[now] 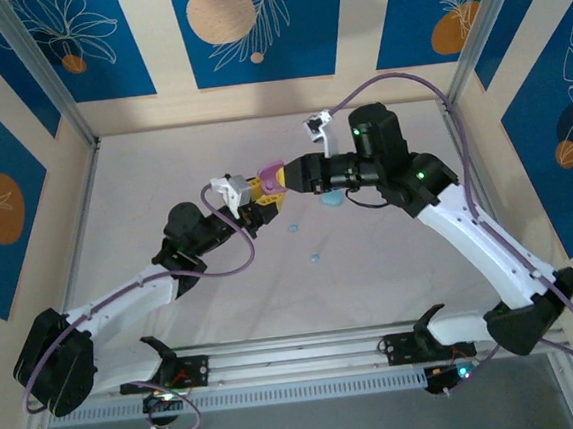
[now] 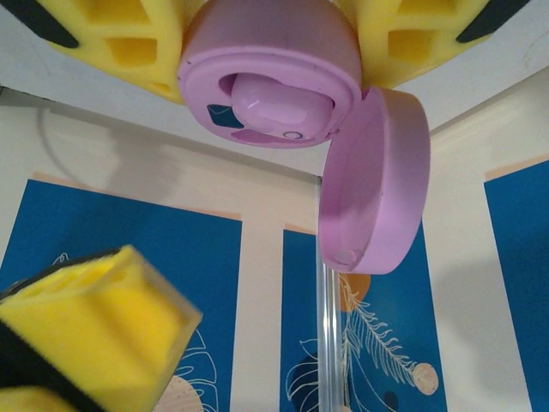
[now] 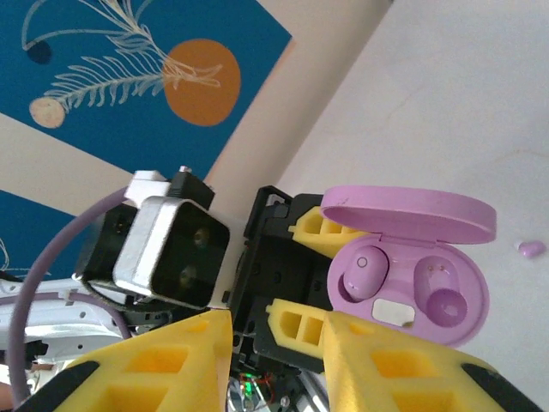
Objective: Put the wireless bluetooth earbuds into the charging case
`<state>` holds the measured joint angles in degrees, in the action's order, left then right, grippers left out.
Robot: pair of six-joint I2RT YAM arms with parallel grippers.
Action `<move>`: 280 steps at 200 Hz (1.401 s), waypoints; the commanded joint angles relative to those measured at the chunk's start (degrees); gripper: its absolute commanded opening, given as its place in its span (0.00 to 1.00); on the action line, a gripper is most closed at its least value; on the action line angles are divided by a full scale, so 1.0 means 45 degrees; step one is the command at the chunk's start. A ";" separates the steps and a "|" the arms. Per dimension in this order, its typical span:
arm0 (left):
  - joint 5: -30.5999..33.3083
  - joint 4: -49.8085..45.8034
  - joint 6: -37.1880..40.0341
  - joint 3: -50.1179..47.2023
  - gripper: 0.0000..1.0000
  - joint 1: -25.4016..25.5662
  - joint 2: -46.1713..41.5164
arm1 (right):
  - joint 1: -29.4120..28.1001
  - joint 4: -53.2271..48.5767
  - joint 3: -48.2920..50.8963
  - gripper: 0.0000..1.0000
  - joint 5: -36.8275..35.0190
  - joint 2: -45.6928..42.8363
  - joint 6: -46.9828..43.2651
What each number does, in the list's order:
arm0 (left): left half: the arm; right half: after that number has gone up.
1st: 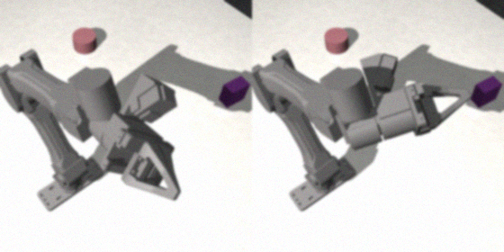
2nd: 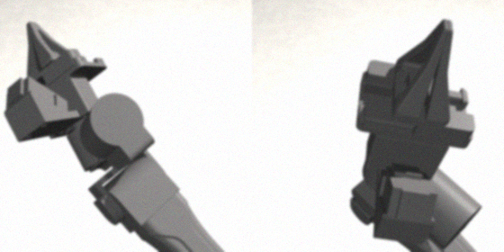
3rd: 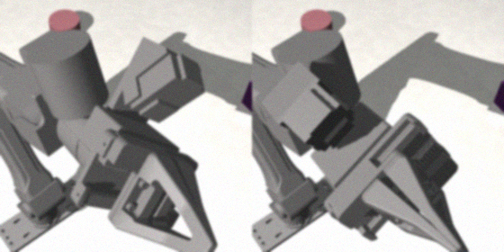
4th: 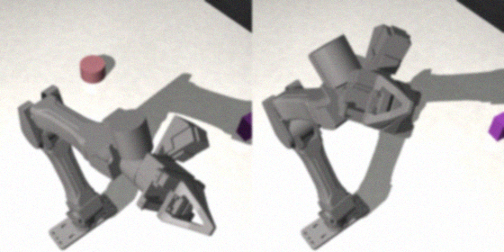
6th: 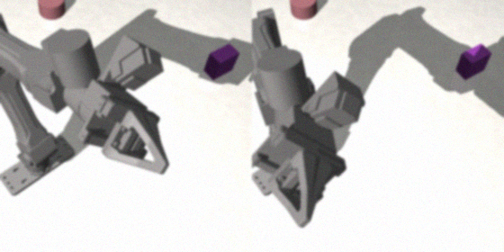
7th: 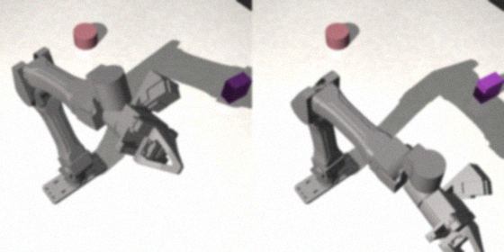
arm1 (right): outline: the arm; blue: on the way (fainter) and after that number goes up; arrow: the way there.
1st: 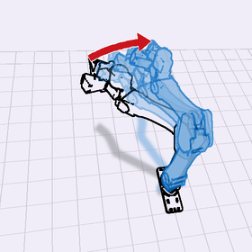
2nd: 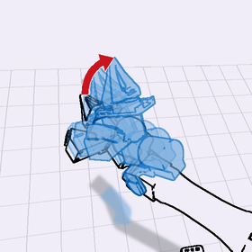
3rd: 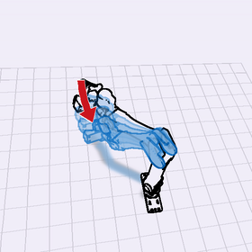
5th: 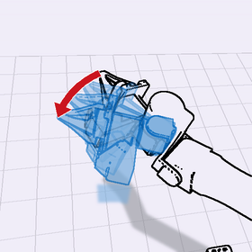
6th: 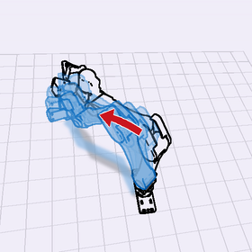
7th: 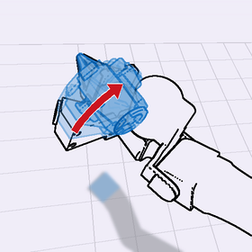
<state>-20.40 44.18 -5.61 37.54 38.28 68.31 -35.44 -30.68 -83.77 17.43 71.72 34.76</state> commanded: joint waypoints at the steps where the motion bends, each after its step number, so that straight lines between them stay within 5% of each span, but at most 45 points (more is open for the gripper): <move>1: 0.0176 0.0875 0.0245 -0.0127 0.32 0.0107 -0.0564 | 0.0418 0.0865 0.0817 0.34 -0.1207 -0.0944 -0.0202; 20: 0.0254 0.0689 0.0380 -0.0144 0.32 0.0121 -0.0868 | 0.1562 0.0502 0.1473 0.34 -0.2010 -0.1156 0.0637; 47: 0.0601 0.0228 0.0629 -0.0170 0.32 0.0117 -0.1521 | 0.3370 0.0455 0.2487 0.34 -0.0687 -0.0620 0.1500; 92: 0.1650 -0.1150 0.0863 0.0135 0.32 0.0112 -0.2829 | 0.3793 0.0052 0.2792 0.35 0.0666 0.1711 0.0753; 167: 0.1819 -0.2528 0.0885 0.0954 0.32 0.0118 -0.4004 | 0.1793 -0.2356 -0.0609 0.35 0.0883 0.7425 -0.1161; 280: 0.2054 -0.3234 0.1051 0.0823 0.32 0.0123 -0.4730 | -0.0293 -0.3208 -0.4766 0.35 -0.0758 1.2626 0.0417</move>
<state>-11.90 29.65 -2.35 39.97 38.33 48.29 -36.47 -43.13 -102.26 15.33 126.61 34.11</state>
